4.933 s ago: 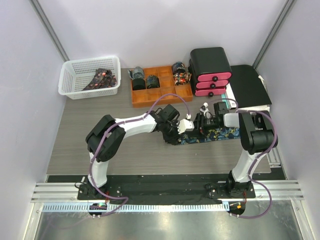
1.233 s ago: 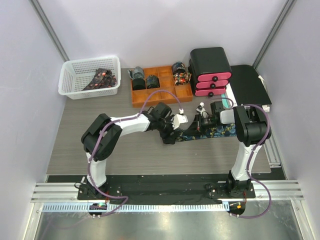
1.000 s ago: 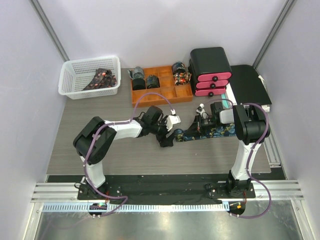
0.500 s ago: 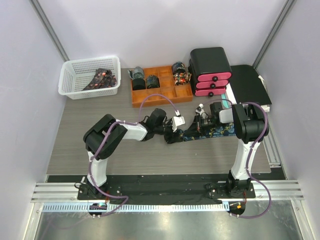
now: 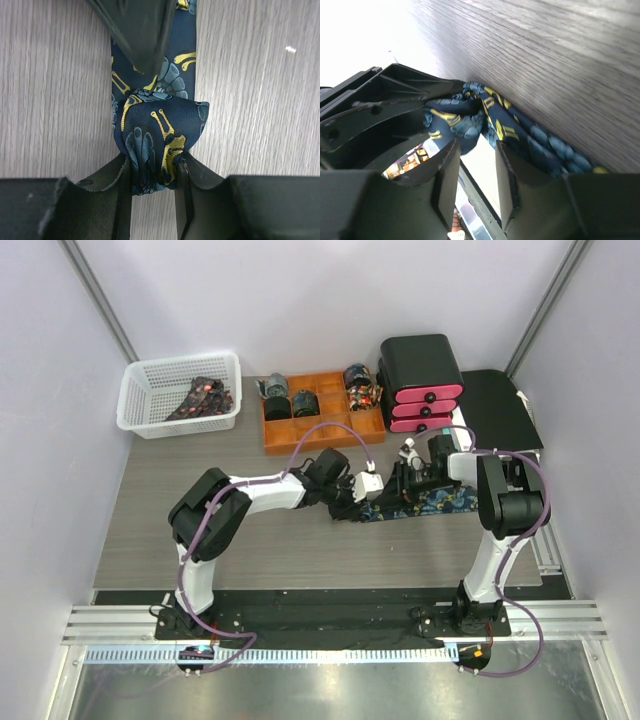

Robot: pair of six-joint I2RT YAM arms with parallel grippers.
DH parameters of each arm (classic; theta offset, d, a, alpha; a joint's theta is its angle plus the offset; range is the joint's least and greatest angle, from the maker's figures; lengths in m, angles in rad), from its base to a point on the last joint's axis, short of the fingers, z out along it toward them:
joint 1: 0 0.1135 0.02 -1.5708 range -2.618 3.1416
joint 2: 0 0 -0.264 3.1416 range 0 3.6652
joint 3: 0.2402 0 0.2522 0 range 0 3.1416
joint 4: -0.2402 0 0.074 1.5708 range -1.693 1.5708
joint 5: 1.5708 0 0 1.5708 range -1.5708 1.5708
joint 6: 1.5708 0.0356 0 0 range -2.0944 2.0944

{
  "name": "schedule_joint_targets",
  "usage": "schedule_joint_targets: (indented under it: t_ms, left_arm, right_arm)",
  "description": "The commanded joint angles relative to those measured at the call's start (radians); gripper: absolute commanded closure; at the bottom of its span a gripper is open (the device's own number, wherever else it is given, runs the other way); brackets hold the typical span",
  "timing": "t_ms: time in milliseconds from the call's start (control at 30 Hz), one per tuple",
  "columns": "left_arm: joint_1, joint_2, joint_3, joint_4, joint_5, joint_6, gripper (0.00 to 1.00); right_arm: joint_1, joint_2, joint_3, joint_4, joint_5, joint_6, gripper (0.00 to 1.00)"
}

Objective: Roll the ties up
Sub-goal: Roll the tie at the center of the board.

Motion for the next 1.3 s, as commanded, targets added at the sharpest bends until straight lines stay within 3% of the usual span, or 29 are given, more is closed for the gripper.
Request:
schedule_joint_targets:
  t_ms: [0,133,400,433,533,567,633,767,933,1067,1267]
  left_arm:
    - [-0.010,0.051,0.035,-0.346,-0.130,0.035,0.82]
    - [-0.020,0.094,0.117,-0.438,-0.164,0.009,0.80]
    - [-0.026,0.123,0.148,-0.450,-0.196,-0.016,0.73]
    - [-0.026,0.123,0.150,-0.452,-0.196,-0.021,0.71]
    - [-0.024,0.114,0.142,-0.446,-0.196,-0.021,0.65]
    - [-0.023,0.110,0.130,-0.438,-0.187,-0.021,0.62]
    - [-0.014,0.087,0.113,-0.423,-0.169,-0.022,0.52]
    - [0.026,0.021,0.070,-0.368,-0.043,-0.034,0.37]
    - [0.058,-0.071,-0.025,-0.172,0.087,-0.057,0.24]
    - [0.060,-0.136,-0.144,0.054,0.121,-0.103,0.19]
    - [0.049,-0.105,-0.215,0.374,0.143,-0.162,0.15]
  right_arm:
    - [-0.007,-0.062,0.022,-0.067,-0.007,-0.049,0.57]
    - [0.009,-0.108,-0.034,0.022,-0.036,0.039,0.55]
    - [0.091,-0.096,-0.112,0.303,-0.046,0.277,0.53]
    - [0.095,-0.082,-0.115,0.335,-0.044,0.282,0.55]
    - [0.094,-0.047,-0.094,0.286,-0.024,0.224,0.79]
    - [0.089,-0.036,-0.074,0.255,-0.001,0.196,0.94]
    - [0.065,-0.014,-0.068,0.212,0.008,0.149,0.99]
    - [0.031,0.042,-0.052,0.157,0.043,0.087,0.99]
    - [0.019,0.107,-0.052,0.134,0.078,0.077,0.99]
    - [0.016,0.148,-0.038,0.091,0.121,0.057,0.99]
    - [0.009,0.188,-0.025,0.054,0.135,0.038,0.99]
